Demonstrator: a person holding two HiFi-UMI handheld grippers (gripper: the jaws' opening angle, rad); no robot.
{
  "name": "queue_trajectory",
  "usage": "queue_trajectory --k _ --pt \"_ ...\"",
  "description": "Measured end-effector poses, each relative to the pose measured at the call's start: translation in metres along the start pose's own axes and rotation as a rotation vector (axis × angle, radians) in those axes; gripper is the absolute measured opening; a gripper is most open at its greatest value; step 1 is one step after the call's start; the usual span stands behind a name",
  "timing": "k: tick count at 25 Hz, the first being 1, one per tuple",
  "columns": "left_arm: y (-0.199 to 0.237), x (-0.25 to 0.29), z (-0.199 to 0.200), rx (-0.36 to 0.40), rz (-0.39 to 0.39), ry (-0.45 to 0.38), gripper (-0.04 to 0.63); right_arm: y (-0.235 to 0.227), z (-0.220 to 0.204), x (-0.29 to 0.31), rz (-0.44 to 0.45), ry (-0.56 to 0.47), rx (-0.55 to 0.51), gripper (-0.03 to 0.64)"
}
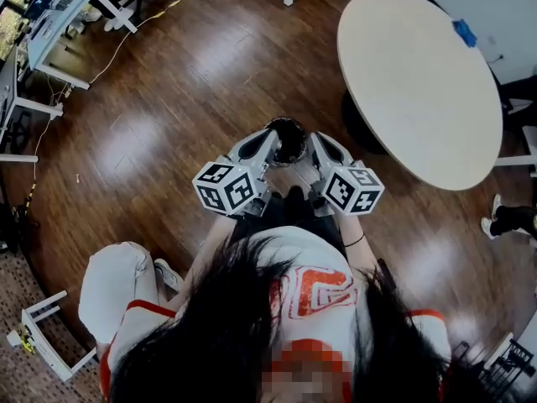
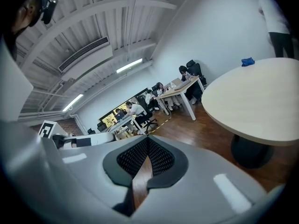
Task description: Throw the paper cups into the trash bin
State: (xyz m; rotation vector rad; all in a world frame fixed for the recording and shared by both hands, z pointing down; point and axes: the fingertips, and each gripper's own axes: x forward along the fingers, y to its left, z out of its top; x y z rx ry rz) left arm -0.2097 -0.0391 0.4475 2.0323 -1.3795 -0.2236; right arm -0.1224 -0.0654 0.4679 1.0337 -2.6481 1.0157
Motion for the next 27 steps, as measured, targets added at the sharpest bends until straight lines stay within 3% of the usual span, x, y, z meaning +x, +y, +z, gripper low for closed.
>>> queue_trajectory --k 12,27 --pt "-0.016 0.017 -0.018 0.030 -0.057 0.058 0.000 -0.015 0.006 -0.012 -0.062 -0.035 0.001 0.000" --pt "-0.004 0.017 -0.016 0.007 -0.007 0.041 0.000 -0.023 0.010 -0.010 -0.068 -0.014 -0.015 0.000"
